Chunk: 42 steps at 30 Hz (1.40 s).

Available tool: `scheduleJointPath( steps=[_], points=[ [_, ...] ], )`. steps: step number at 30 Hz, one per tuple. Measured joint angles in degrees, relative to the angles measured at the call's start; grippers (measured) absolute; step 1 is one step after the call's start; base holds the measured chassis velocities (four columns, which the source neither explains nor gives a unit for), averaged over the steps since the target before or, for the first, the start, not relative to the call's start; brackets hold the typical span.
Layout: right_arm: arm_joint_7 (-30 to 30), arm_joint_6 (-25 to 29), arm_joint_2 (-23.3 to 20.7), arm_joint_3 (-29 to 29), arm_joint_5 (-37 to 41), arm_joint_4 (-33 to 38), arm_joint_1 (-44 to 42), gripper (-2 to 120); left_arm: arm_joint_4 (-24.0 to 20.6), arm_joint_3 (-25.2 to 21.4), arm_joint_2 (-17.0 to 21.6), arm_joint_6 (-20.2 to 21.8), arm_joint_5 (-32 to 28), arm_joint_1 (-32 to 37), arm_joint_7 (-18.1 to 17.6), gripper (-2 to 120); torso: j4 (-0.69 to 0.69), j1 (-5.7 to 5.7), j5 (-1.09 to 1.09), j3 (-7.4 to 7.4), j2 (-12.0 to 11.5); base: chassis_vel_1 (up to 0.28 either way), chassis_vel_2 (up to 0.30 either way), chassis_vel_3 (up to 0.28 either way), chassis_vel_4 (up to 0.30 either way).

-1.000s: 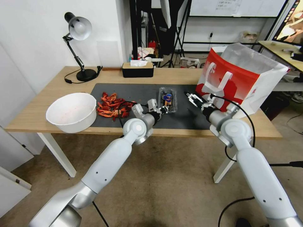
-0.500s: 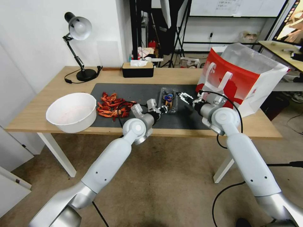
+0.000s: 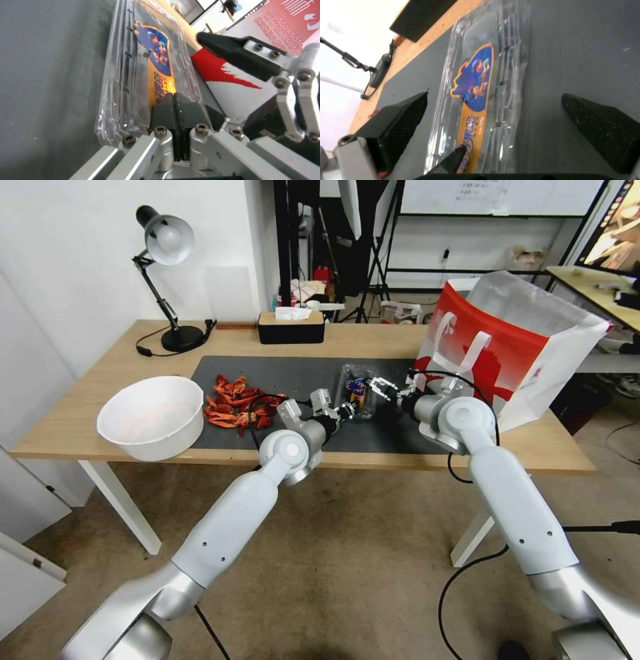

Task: Close the takeout container lid, then place the container into the takeout bag.

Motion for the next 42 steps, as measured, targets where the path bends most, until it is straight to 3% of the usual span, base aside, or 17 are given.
scheduleJointPath(
  steps=[16, 42],
  points=[
    [4.43, -2.31, 1.01, -2.54, 2.36, -1.9, 3.34, 100, -0.73, -0.11, 0.27, -0.31, -0.01, 0.74, -0.13, 0, 0.0, 0.0, 0.0, 0.0, 0.01, 0.0, 0.0, 0.0, 0.0],
    [4.23, -3.68, 3.3, -3.13, 2.73, -8.76, 9.36, 100, -0.84, -0.23, 0.61, -0.42, -0.27, 0.55, 0.01, 0, 0.0, -0.01, 0.0, 0.0, 0.0, 0.0, 0.0, 0.0, 0.0]
  ],
)
